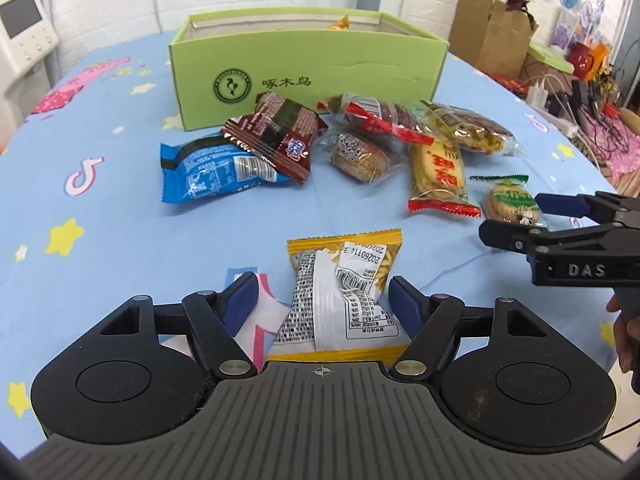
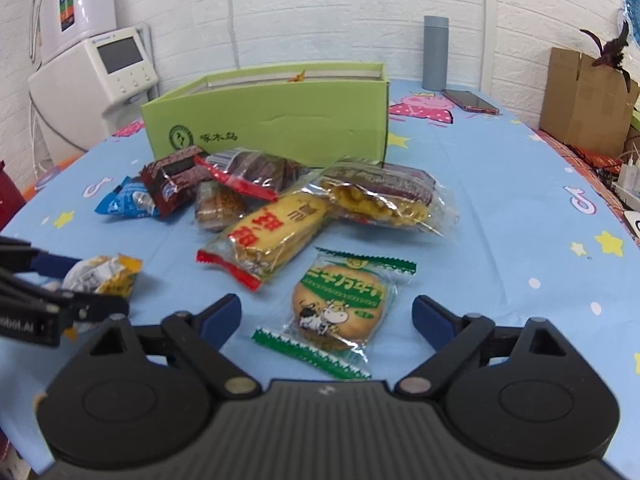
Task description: Organize snacks
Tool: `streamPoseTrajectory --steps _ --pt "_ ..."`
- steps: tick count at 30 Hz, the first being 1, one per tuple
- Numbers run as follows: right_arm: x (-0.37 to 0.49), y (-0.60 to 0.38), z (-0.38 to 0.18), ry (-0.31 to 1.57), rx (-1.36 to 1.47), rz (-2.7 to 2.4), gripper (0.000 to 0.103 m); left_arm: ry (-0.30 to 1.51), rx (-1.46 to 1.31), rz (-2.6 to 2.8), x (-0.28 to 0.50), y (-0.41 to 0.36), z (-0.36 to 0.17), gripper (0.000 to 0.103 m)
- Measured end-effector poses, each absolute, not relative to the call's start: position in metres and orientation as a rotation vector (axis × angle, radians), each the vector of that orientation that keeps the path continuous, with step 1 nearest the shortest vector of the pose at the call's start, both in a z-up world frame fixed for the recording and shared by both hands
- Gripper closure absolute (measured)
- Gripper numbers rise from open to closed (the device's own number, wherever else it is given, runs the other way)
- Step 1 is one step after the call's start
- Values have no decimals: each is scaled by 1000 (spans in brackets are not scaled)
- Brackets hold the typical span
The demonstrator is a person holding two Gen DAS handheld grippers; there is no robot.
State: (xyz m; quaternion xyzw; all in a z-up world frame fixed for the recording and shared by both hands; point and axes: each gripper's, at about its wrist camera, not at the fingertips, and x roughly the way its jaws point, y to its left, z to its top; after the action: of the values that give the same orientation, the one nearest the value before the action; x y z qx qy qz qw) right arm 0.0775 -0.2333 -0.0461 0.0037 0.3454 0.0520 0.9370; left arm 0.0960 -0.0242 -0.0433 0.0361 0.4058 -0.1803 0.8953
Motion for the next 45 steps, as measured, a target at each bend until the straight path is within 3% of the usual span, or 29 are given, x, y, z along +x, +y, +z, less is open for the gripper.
streamPoseTrajectory --steps 1,3,6,8,21,31,38,45 --pt "79 -234 -49 709 4 102 15 834 80 -368 96 -24 -43 47" --pt "76 -229 -51 699 -46 88 17 814 104 -364 95 -25 -44 72" --pt "68 -227 -48 690 -38 96 36 819 107 -382 96 -24 -42 81" --pt "62 -227 -45 706 -22 115 37 852 58 -411 99 -18 -39 82" --pt "40 -208 8 587 28 255 39 801 -78 -532 116 3 12 83" --pt "181 -214 69 470 -58 250 39 671 -77 -476 255 -9 77 82" --pt "304 -216 41 588 -102 233 39 744 -67 -412 370 -29 51 82" --pt "346 -208 2 669 -168 243 40 814 32 -352 400 -41 6 82"
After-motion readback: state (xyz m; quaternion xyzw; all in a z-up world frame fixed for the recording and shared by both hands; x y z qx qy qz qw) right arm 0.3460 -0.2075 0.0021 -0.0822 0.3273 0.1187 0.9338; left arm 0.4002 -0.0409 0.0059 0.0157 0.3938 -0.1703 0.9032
